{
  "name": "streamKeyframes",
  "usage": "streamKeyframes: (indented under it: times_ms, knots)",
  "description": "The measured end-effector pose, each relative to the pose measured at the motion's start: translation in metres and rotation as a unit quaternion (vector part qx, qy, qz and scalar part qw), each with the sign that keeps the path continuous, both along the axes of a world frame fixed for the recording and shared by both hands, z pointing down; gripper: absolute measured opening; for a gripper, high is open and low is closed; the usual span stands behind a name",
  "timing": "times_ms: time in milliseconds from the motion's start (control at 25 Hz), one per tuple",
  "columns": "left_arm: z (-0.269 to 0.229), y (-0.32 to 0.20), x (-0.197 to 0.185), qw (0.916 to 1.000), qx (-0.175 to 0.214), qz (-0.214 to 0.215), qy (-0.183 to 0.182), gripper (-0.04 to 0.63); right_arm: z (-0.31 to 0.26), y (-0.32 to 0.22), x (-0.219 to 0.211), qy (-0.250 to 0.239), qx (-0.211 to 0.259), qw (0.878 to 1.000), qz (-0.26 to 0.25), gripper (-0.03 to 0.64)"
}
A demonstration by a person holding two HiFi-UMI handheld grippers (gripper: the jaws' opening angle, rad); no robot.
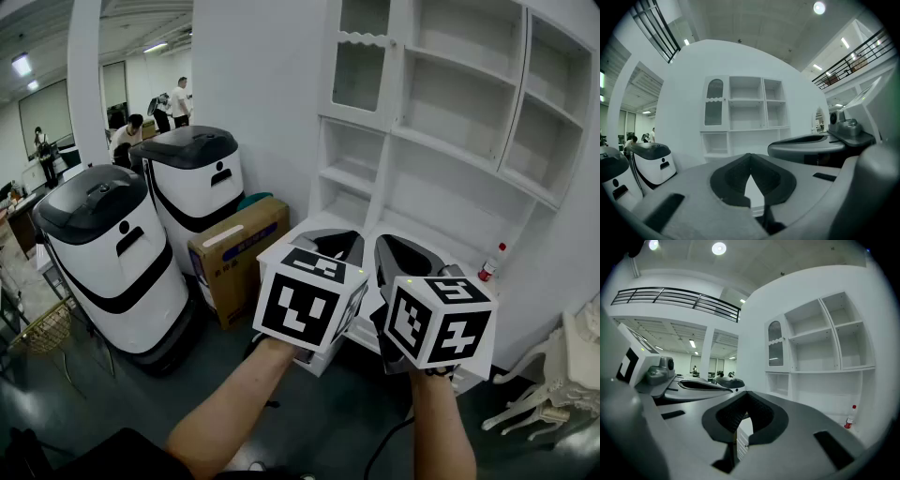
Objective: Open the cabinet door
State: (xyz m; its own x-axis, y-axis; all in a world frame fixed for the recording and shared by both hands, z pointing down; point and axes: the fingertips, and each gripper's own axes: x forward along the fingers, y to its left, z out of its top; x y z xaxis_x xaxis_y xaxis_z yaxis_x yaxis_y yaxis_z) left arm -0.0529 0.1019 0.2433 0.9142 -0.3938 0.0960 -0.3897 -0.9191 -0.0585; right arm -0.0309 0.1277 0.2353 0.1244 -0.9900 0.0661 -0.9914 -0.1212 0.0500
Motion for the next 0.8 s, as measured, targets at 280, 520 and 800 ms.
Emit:
streamKeyframes:
  times_ms: [280, 520, 800]
  knots:
    - [-0.002, 0.012, 0.013, 1.0, 0.001, -0.009, -0.002, 0.006, 0.001, 0.011, 0.015, -0.006, -0.001, 1.0, -0.008, 0.02]
    - [-0.001, 0.016, 0.027, 0.9997, 0.003, -0.024, 0.0, 0.006, 0.001, 0.018, 0.028, -0.009, 0.0, 1.0, -0.018, 0.02]
    - [0.001, 0.02, 0.038, 0.9996, 0.002, -0.028, -0.001, 0.006, 0.004, 0.022, 0.041, -0.009, -0.001, 1.0, -0.021, 0.02]
